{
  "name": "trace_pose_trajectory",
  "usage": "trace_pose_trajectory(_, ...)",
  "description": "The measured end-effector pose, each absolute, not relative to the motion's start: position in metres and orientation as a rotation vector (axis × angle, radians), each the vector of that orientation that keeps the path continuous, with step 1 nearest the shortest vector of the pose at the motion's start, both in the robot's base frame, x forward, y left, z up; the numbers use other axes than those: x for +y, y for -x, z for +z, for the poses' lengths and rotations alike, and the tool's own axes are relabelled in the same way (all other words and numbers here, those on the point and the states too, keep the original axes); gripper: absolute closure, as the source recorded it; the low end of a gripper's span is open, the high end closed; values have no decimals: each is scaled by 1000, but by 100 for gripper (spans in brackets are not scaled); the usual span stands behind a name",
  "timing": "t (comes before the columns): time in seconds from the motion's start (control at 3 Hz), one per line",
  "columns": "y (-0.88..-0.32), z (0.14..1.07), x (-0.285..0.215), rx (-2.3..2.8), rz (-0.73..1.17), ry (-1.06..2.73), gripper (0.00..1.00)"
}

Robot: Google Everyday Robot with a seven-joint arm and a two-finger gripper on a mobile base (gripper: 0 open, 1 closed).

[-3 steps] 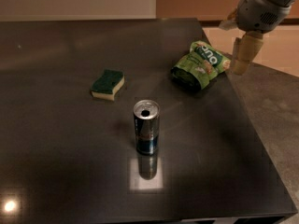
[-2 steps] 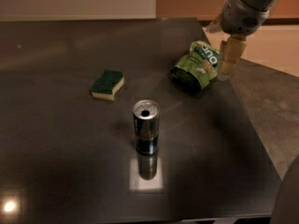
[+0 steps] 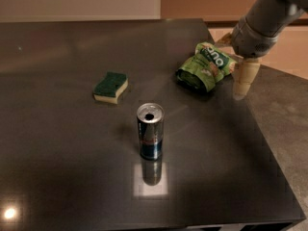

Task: Move green rice chip bag near sponge

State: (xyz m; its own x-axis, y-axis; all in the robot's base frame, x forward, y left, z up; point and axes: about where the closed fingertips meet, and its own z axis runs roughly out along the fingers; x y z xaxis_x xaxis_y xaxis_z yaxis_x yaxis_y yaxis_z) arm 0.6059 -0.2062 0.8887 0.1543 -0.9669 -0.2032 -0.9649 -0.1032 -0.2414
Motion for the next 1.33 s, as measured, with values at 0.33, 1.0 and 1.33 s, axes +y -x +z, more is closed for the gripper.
trace_pose_trajectory(0.33,-581,838,-221,1863,15,2212,0)
trace_pose_trajectory(1.0,-574,806,-237,1806,38,2388,0)
trace_pose_trajectory(1.33,-563,812,-239,1785,18,2344,0)
